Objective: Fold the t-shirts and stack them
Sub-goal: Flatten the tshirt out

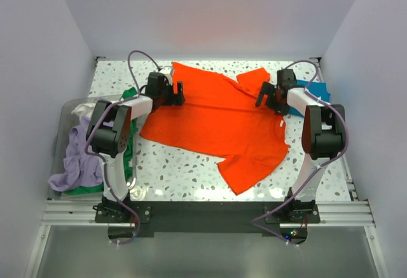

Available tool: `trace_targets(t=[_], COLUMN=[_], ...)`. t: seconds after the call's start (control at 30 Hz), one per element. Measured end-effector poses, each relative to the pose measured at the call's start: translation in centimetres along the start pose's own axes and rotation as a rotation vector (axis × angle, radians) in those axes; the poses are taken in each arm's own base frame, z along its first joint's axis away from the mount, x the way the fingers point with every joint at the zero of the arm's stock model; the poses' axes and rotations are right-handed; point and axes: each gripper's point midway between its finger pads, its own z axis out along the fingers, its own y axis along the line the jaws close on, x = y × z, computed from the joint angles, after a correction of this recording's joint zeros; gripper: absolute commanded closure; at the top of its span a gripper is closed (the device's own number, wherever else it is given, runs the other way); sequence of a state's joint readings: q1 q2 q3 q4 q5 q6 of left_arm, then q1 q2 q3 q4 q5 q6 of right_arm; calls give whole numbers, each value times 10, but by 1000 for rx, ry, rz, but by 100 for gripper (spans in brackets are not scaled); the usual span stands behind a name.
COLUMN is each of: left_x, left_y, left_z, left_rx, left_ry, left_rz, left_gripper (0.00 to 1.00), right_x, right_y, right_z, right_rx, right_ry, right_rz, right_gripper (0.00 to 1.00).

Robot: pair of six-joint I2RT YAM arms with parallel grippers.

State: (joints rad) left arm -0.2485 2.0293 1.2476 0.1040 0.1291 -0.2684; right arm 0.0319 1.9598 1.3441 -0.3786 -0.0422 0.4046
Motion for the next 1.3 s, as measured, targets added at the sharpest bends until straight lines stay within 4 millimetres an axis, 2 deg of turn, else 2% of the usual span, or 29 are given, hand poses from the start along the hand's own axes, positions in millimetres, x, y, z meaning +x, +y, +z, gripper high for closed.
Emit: trace_targets(t=[0.1, 0.23, 0.33, 0.43, 0.63, 0.73, 1.03, 1.3], left_x=[-4, -23, -33, -26, 7, 24, -1, -11], left_y=[0, -3, -4, 1, 24, 35, 32, 21], left_z=[-15, -44, -55, -54, -38, -29, -1, 12], left_rx=[-15, -28, -39, -62, -136, -159, -143, -90], left_ry=[-11, -72, -108, -92, -5, 40, 6, -4], left_rz=[2, 7, 10, 5, -18, -22, -24, -15], left_gripper=[5, 5, 5, 5, 5, 5, 5, 5], right_x=[11, 21, 34, 48, 71, 61, 36, 25], right_y=[6, 30, 42, 40, 27, 30, 11, -6], right_z=[-15, -42, -55, -52, -24, -18, -8, -6], right_rx=[-4, -47, -90, -106, -72, -70, 3, 46], right_ry=[6, -25, -32, -2, 100, 88, 76, 75], right_rz=[-36, -111, -144, -146, -150, -152, -109, -65], right_gripper=[1, 1, 1, 1, 1, 1, 1, 1])
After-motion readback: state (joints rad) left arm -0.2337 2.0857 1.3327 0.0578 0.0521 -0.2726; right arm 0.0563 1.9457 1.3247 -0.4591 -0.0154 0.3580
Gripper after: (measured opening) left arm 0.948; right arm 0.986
